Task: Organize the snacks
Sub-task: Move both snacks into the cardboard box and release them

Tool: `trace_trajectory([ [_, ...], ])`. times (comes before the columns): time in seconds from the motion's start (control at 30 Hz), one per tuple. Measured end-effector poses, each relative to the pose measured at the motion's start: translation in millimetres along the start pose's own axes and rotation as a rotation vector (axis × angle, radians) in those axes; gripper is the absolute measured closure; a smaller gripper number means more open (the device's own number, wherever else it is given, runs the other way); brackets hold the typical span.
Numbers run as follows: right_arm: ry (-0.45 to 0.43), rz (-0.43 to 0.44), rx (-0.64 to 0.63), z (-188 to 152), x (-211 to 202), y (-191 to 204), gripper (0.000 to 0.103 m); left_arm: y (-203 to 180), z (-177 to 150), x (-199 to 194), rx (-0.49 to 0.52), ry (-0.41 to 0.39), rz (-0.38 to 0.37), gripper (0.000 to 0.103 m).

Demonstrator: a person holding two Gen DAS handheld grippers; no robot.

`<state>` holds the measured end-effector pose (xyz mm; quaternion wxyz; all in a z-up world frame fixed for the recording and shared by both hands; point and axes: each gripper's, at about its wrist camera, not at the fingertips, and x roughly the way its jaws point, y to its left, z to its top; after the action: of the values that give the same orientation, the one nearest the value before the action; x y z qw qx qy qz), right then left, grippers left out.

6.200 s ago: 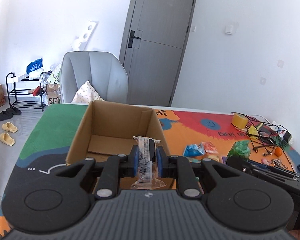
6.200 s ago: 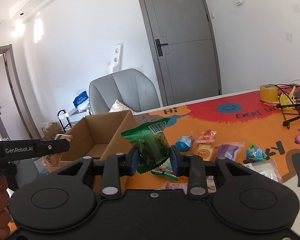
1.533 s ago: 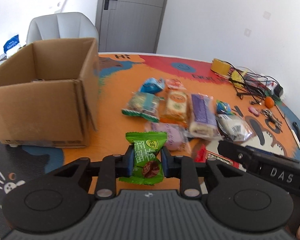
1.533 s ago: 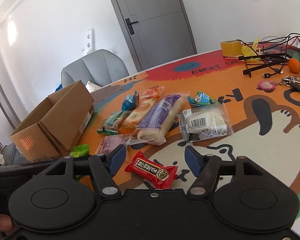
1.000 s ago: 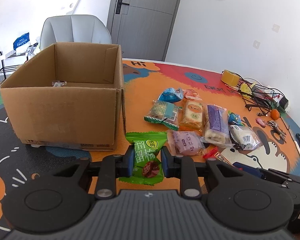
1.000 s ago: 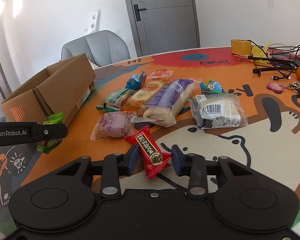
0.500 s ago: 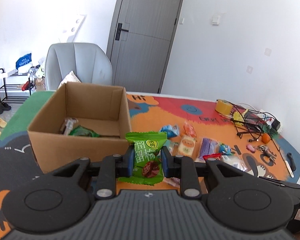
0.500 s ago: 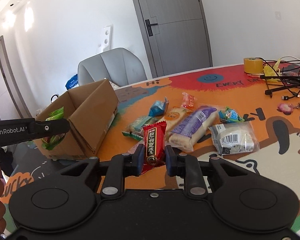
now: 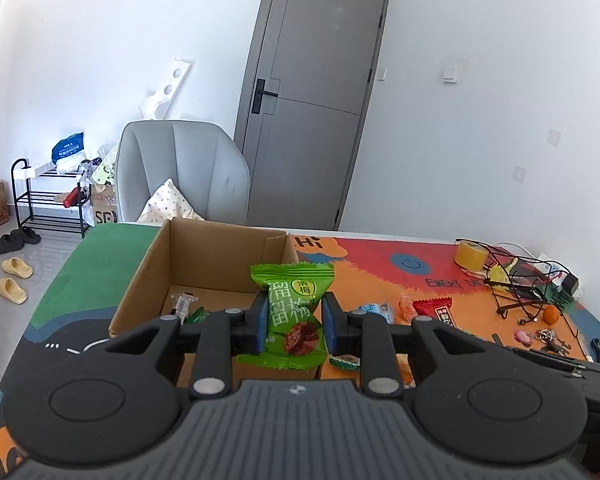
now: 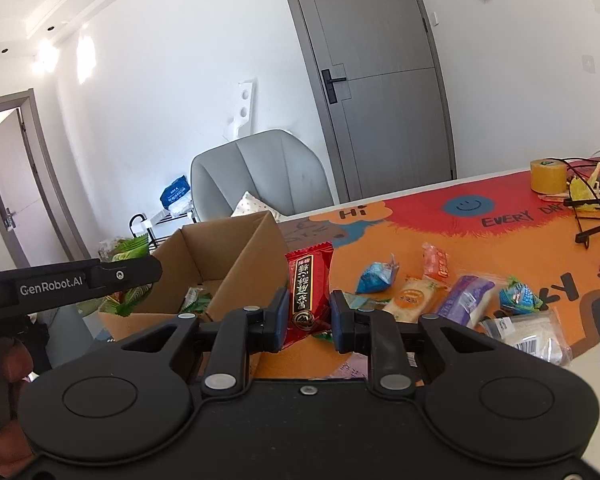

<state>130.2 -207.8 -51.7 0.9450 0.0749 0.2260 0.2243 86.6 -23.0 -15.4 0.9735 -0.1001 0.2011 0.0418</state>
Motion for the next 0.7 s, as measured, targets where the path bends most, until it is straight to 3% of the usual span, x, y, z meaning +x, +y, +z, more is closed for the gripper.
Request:
trace_trajectory([
  [0.37, -0.023, 0.076, 0.0, 18, 27, 25, 0.08, 33, 15, 16, -0.063, -0.019, 0.051, 0.077],
  [0.7, -0.011, 0.117, -0.006, 27, 57, 41, 0.08, 62, 18, 41, -0.125, 0.013, 0.096, 0.077],
])
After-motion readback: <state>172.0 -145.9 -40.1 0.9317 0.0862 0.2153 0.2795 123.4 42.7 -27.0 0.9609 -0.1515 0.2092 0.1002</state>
